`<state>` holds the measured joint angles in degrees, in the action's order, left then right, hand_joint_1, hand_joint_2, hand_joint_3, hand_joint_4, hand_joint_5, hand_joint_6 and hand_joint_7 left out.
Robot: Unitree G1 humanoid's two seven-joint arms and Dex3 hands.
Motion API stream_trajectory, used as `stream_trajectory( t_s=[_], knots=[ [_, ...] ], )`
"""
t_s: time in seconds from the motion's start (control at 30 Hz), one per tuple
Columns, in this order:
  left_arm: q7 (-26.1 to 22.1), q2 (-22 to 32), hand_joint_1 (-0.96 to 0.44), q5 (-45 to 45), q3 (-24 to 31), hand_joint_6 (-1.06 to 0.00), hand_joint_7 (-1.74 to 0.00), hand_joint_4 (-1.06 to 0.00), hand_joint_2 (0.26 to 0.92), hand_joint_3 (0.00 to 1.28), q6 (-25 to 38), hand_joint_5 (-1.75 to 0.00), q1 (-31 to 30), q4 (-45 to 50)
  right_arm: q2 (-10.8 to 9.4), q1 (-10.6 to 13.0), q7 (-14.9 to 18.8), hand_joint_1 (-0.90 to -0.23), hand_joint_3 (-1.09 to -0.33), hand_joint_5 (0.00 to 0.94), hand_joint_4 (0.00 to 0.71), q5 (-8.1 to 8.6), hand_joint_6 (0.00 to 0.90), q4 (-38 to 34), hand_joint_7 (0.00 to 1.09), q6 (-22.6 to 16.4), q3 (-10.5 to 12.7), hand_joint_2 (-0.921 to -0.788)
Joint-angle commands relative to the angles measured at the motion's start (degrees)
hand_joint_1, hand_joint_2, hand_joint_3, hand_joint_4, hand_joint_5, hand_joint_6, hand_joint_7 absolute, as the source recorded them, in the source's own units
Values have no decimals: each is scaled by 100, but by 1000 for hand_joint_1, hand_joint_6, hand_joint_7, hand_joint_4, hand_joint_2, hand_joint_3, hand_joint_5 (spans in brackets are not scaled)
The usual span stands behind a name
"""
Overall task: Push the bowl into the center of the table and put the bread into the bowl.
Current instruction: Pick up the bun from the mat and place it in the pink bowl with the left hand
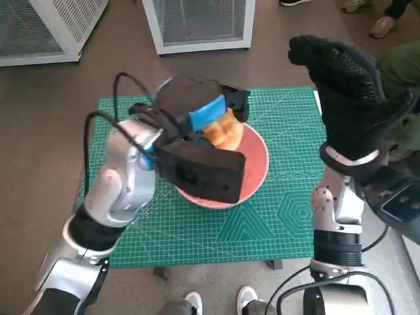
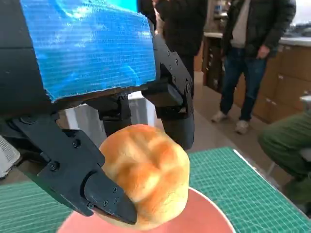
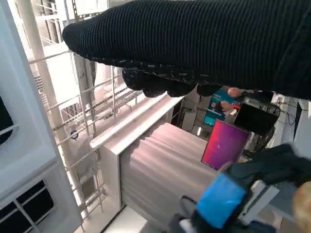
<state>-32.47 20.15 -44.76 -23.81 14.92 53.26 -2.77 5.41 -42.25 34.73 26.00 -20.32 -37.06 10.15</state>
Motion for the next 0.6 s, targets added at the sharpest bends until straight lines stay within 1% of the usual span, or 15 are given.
stream_trajectory(
  t_s=[0.03, 0.13, 0.2, 0.23, 0.27, 0.3, 0.33, 0.37, 0.4, 0.43, 0.47, 0.5, 0.6],
  knots=[
    [112, -121, 1, -77, -126, -688, -1055, -723, 646, 533, -46, -1336, 218, -386, 37, 162, -90, -659, -698, 0, 280, -119, 225, 62, 389, 41, -7, -921],
    [66, -172, 1, -42, -127, -689, -1055, -714, 623, 578, 53, -1364, 213, -518, 38, 180, -109, -659, -697, 0, 280, -133, 225, 75, 390, 30, -1, -921],
    [-62, -213, 1, -18, -123, -662, -1121, -679, 679, 501, 217, -1326, 197, -574, 41, 187, -118, -659, -697, 0, 280, -137, 225, 75, 390, 24, 2, -921],
    [-135, -231, 138, -8, -120, -549, -943, -678, 696, 477, 302, -1316, 190, -590, 43, 188, -120, -659, -697, 0, 280, -139, 224, 72, 391, 22, 4, -921],
    [-290, -242, 227, -6, -132, -503, -777, -677, 694, 487, 447, -1316, 191, -596, 44, 188, -123, -659, -696, 0, 281, -142, 224, 66, 391, 15, 7, -921],
    [-399, -249, 256, -7, -143, -453, -686, -670, 711, 463, 550, -1315, 194, -598, 45, 189, -125, -659, -696, 0, 281, -145, 224, 61, 391, 9, 8, -921],
    [-585, -251, 297, -25, -178, -387, -539, -660, 753, 396, 700, -1309, 224, -606, 46, 187, -128, -659, -696, 0, 281, -147, 224, 53, 391, 1, 11, -921],
    [-718, -251, 108, -41, -204, -308, -421, -499, 744, 323, 809, -974, 245, -604, 46, 188, -131, -659, -695, 0, 281, -150, 224, 51, 392, -4, 11, -921],
    [-886, -259, -15, -55, -236, -263, -332, -440, 751, 254, 947, -674, 291, -623, 45, 186, -134, -659, -695, 0, 281, -151, 224, 44, 392, -10, 12, -921],
    [-1004, -263, -118, -65, -260, -217, -263, -294, 754, 200, 1048, -432, 323, -630, 44, 187, -137, -659, -695, 0, 281, -153, 224, 42, 392, -14, 12, -921],
    [-1113, -267, -155, -78, -287, -200, -238, -242, 756, 181, 1149, -345, 361, -659, 44, 184, -140, -659, -695, 0, 281, -156, 224, 37, 392, -18, 12, -921],
    [-1188, -269, -231, -87, -309, -172, -199, -160, 756, 149, 1223, -222, 388, -677, 44, 182, -143, -659, -694, 0, 281, -158, 223, 34, 392, -21, 12, -921],
    [-1373, -225, -339, -107, -368, -137, -150, -60, 755, 102, 1362, -73, 430, -673, 38, 180, -156, -659, -694, 1, 281, -167, 223, 37, 393, -24, 7, -921]
  ],
)
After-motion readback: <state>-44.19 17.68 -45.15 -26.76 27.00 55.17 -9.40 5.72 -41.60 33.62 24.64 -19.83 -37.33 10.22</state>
